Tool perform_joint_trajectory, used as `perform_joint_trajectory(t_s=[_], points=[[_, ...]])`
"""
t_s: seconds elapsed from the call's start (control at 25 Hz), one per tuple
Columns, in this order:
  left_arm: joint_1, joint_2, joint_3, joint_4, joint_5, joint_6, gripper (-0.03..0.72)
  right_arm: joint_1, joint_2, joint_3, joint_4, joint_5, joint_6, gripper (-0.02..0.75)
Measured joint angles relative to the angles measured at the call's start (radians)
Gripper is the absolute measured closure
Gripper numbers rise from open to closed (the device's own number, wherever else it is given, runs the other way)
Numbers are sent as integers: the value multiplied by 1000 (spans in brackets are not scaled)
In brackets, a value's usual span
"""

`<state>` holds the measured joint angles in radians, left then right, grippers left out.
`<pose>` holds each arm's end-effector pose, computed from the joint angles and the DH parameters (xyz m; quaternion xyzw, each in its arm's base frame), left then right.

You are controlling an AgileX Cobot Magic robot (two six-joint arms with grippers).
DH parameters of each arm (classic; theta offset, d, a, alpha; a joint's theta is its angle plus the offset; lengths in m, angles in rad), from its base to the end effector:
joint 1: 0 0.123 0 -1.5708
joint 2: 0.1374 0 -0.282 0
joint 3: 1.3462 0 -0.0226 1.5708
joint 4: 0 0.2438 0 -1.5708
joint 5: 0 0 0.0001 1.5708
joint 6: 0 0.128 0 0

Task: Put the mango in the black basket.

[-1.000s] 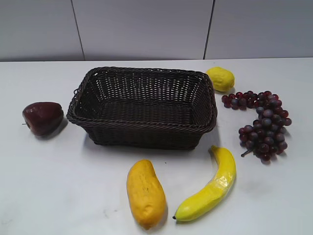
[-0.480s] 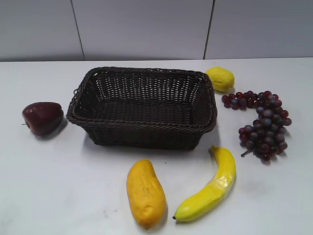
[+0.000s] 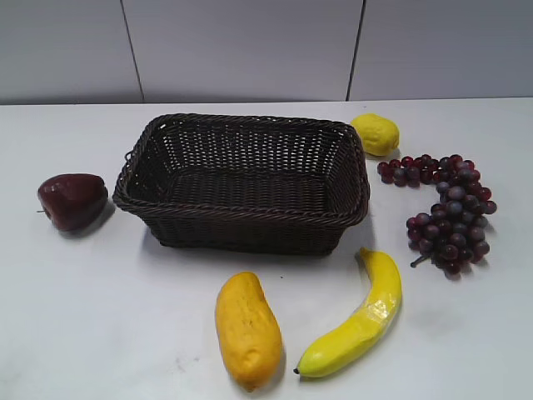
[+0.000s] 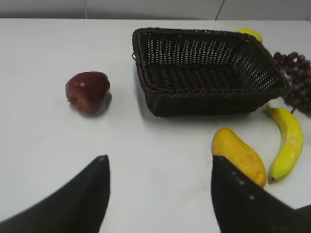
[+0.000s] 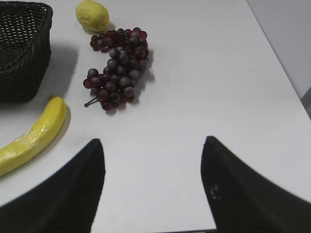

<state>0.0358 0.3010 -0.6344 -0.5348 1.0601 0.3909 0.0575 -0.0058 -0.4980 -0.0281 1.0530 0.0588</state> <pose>0.0563 -0.0550 0.3007 0.1405 0.8503 -0.1663 0.4791 0.0249 -0.0017 0.2575 0.0011 0.8501 0.0166 0.5263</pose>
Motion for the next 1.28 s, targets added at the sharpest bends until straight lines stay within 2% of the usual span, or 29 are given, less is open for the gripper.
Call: perform_joint_trajectory(t_s=[0.32,0.52,0.68,0.92,0.96,1.08,1.28], points=[[-12,226,-143,28,-27,22,197,0,0,0,0,0,0,258],[-51,309,-237,69,-28,18,198,0,0,0,1,0,0,258],[-75,371,-282,123,-28,-26,202,0,0,0,2,0,0,258],[-95,489,-288,203,-14,-197,207,0,0,0,2,0,0,258],[-113,507,-288,220,-14,-230,209,0,0,0,2,0,0,258],[-232,544,-288,293,-15,-350,214,0,0,0,2,0,0,258],[-469,654,-291,423,-28,-562,214,0,0,0,3,0,0,258]])
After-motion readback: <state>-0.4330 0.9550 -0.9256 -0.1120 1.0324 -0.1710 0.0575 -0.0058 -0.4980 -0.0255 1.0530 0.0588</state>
